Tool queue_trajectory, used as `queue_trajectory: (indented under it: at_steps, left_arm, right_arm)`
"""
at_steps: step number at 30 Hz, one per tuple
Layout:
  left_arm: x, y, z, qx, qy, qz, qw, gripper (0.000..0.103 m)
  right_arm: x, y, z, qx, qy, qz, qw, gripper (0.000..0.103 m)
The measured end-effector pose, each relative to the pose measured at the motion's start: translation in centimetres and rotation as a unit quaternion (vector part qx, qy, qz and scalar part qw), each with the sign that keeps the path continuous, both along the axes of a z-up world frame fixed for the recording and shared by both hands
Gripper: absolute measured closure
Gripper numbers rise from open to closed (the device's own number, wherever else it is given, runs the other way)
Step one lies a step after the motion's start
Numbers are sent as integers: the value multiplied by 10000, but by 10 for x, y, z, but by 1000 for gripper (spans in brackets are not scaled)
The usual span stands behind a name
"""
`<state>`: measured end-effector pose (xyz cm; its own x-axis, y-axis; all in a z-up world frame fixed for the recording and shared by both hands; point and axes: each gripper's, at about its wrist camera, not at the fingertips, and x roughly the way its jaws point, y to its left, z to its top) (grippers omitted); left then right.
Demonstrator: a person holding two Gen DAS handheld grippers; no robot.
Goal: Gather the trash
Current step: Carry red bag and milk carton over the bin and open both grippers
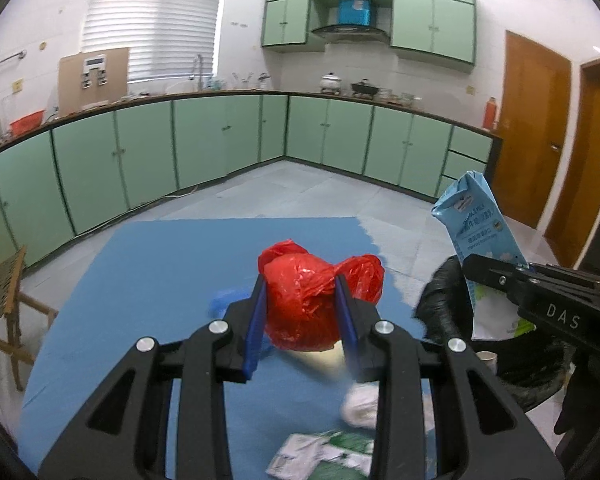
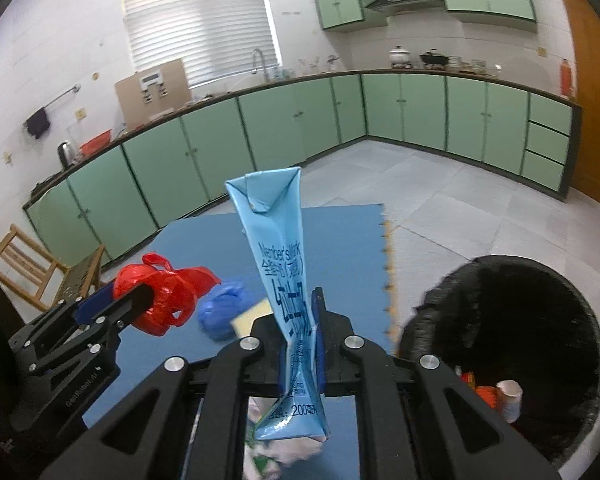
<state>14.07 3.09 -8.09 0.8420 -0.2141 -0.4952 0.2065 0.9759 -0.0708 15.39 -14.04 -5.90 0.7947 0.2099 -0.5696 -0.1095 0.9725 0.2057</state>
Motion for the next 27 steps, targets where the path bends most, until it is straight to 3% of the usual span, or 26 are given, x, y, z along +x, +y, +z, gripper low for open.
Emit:
queue_trajectory:
  at_steps: [14,27]
  left_arm:
    - [16,-111,-11,-134,37,-878,9960,72]
    - [36,-210,-44,-3,164,-1450,9893,72]
  right_arm:
    - [-22,-114,-10,-169,72,-928,9955,92]
    - [-23,-211,-53,-199,428,-1599,9860,92]
